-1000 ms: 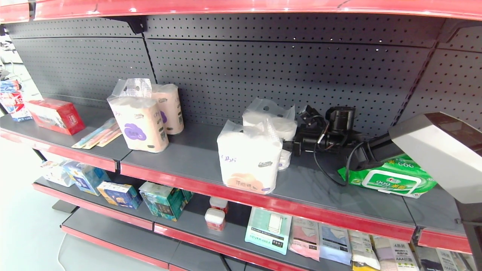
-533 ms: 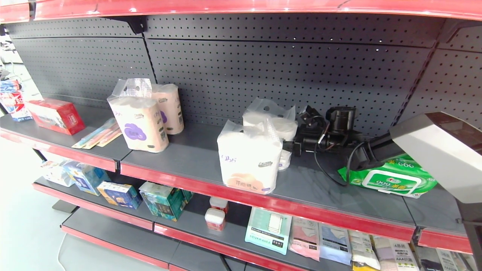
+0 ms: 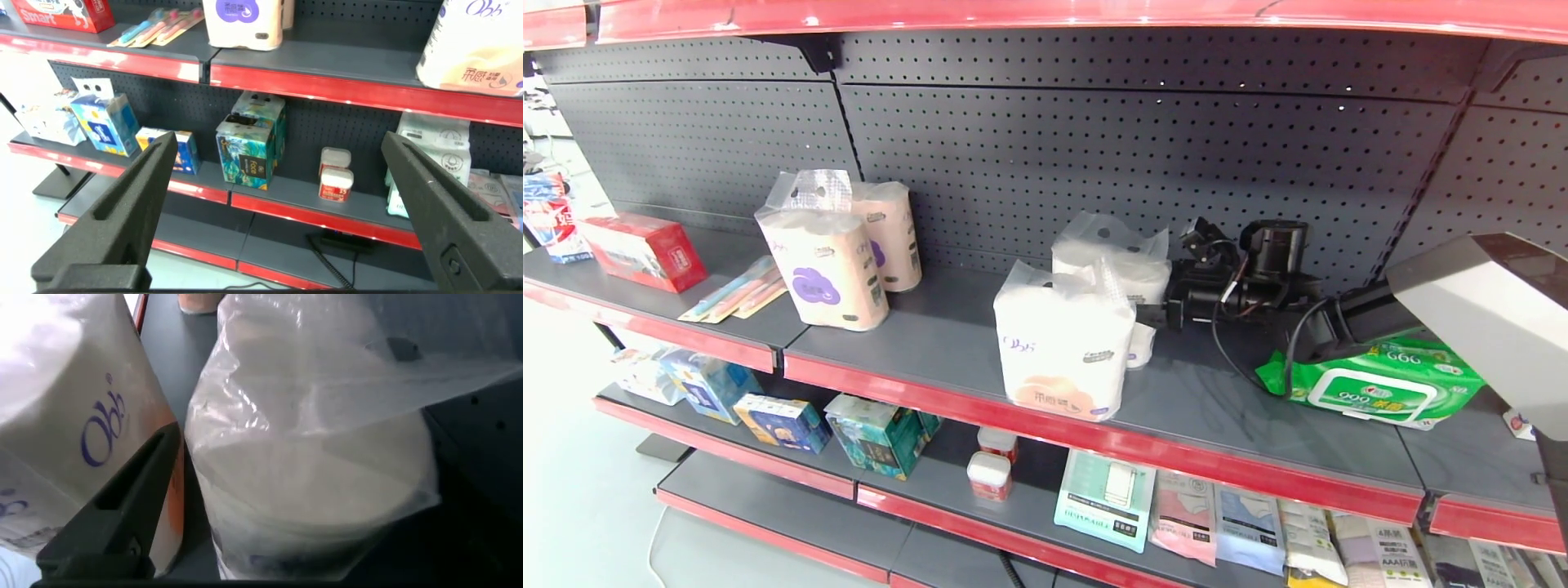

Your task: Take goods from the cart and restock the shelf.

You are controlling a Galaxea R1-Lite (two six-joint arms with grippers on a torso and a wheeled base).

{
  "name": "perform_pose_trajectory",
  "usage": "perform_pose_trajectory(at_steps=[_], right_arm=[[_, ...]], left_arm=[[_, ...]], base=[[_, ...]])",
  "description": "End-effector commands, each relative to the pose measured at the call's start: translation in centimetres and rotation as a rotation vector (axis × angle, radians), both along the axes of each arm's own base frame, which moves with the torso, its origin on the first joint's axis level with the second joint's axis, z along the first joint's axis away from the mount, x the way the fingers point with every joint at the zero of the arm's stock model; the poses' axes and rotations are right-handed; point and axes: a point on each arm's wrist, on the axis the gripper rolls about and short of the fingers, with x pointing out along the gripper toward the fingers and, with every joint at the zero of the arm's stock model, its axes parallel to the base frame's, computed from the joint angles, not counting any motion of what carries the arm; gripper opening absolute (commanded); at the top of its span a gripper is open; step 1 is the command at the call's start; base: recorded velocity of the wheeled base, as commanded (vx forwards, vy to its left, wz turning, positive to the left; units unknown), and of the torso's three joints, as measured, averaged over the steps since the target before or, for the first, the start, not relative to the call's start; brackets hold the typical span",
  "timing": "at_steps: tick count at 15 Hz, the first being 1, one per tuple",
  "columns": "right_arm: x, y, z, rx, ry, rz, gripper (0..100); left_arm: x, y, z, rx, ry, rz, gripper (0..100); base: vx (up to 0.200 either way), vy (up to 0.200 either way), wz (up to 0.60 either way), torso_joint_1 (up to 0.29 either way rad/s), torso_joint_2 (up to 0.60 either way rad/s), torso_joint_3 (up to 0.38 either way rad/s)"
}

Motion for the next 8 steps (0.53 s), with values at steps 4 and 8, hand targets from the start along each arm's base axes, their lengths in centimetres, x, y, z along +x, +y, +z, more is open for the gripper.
perform_pose_trajectory(at_steps=[4, 8], right_arm=[[-1.8, -2.2, 2.3, 0.015, 0.011, -0.043, 100], [-3.1, -4.4, 4.5, 0.040, 0.020, -0.095, 100]], left_arm=[[0.0, 0.0, 0.0, 0.000, 0.000, 0.000, 100], [0.0, 0.0, 0.0, 0.000, 0.000, -0.002, 100]], base=[[0.000, 0.000, 0.00, 0.000, 0.00, 0.000], [0.000, 0.000, 0.00, 0.000, 0.00, 0.000]])
